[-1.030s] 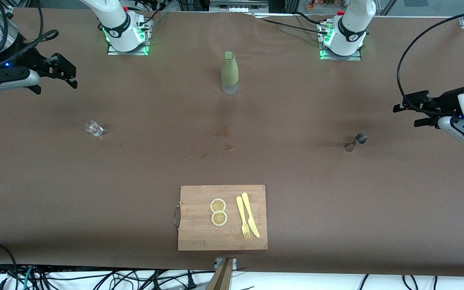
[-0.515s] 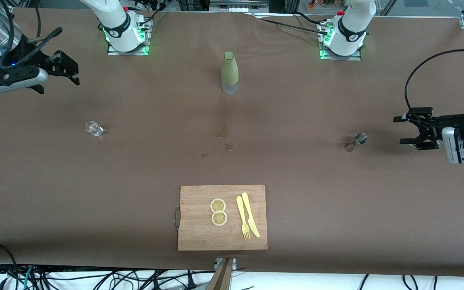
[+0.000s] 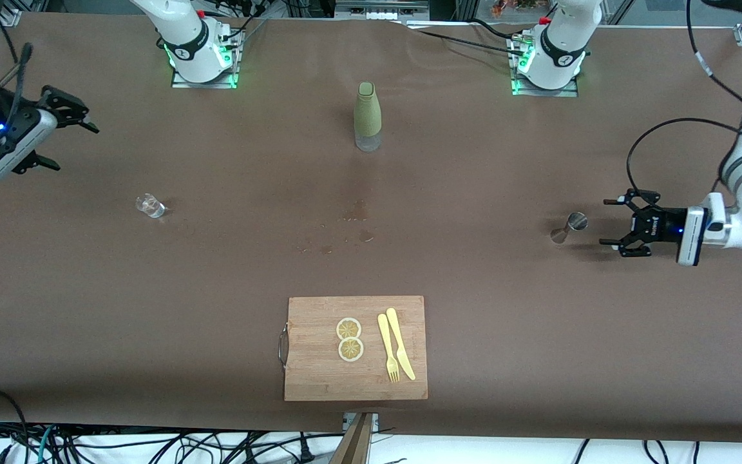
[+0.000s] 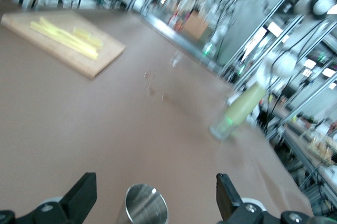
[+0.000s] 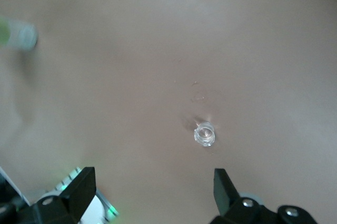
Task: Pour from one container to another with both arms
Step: 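Grasp the jigger with the left gripper while the right gripper reaches the beaker, then grasp the glass beaker with the right gripper while the left gripper lifts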
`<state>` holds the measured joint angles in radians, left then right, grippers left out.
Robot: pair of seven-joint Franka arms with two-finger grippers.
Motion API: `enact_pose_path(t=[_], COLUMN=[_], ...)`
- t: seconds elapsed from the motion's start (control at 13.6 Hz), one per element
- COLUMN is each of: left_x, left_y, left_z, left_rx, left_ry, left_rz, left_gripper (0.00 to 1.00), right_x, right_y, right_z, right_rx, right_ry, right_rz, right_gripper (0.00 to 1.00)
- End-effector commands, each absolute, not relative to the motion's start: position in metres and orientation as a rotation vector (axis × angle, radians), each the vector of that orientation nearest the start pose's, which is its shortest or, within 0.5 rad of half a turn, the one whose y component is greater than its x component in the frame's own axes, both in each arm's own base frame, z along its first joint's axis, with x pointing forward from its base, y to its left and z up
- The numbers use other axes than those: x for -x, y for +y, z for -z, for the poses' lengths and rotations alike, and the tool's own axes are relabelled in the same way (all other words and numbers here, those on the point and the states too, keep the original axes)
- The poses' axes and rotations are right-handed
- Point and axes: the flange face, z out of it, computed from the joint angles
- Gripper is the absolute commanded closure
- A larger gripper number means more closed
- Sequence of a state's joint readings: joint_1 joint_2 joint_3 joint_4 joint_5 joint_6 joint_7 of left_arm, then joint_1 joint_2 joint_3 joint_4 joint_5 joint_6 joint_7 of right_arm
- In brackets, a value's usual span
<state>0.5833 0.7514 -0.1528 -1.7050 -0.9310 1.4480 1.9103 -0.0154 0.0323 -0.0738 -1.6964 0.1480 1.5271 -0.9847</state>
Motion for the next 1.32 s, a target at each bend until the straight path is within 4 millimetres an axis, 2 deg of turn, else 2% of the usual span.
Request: enact_pose_path(t=[0.0,0.07,0.22,0.29,0.44,0.66,0.81,0.96,1.1,1.25], left_x=[-0.562,-0.561,-0.562,-0.561,-0.557,-0.558,-0.556,-0.554,-0.556,-0.556], left_y=[0.174,0.172,0.172,0.171,0.165,0.144,0.139,0.134,0.134,0.145], left_z=[-0.157,-0.149,-0.127,-0.117,-0.101,-0.088,-0.073,-0.067,-0.068,-0.067], left_rx=[-1.465,-1.444,-1.411,-1.391,-1.35,-1.274,-1.26,-1.251,-1.256,-1.272], left_ry=[-0.926,-0.946,-0.976,-0.985,-1.025,-1.115,-1.088,-1.09,-1.088,-1.101], left_rz=[-0.747,-0.773,-0.833,-0.864,-0.911,-0.975,-1.019,-1.026,-1.03,-1.029], left_gripper=[0.0,0.0,0.0,0.0,0.0,0.0,0.0,0.0,0.0,0.02], right_x=[-0.563,-0.56,-0.548,-0.545,-0.535,-0.518,-0.513,-0.507,-0.505,-0.502], right_y=[-0.081,-0.095,-0.124,-0.142,-0.178,-0.217,-0.227,-0.236,-0.242,-0.25], right_z=[-0.498,-0.486,-0.474,-0.46,-0.42,-0.347,-0.309,-0.281,-0.243,-0.214], right_rx=[2.355,2.295,2.229,2.165,2.018,1.775,1.618,1.529,1.455,1.435], right_ry=[-1.446,-1.481,-1.492,-1.533,-1.578,-1.639,-1.703,-1.722,-1.709,-1.676], right_rz=[-0.074,-0.072,-0.064,-0.046,0.049,0.217,0.347,0.432,0.532,0.585], right_gripper=[0.01,0.01,0.01,0.01,0.01,0.01,0.01,0.01,0.01,0.01])
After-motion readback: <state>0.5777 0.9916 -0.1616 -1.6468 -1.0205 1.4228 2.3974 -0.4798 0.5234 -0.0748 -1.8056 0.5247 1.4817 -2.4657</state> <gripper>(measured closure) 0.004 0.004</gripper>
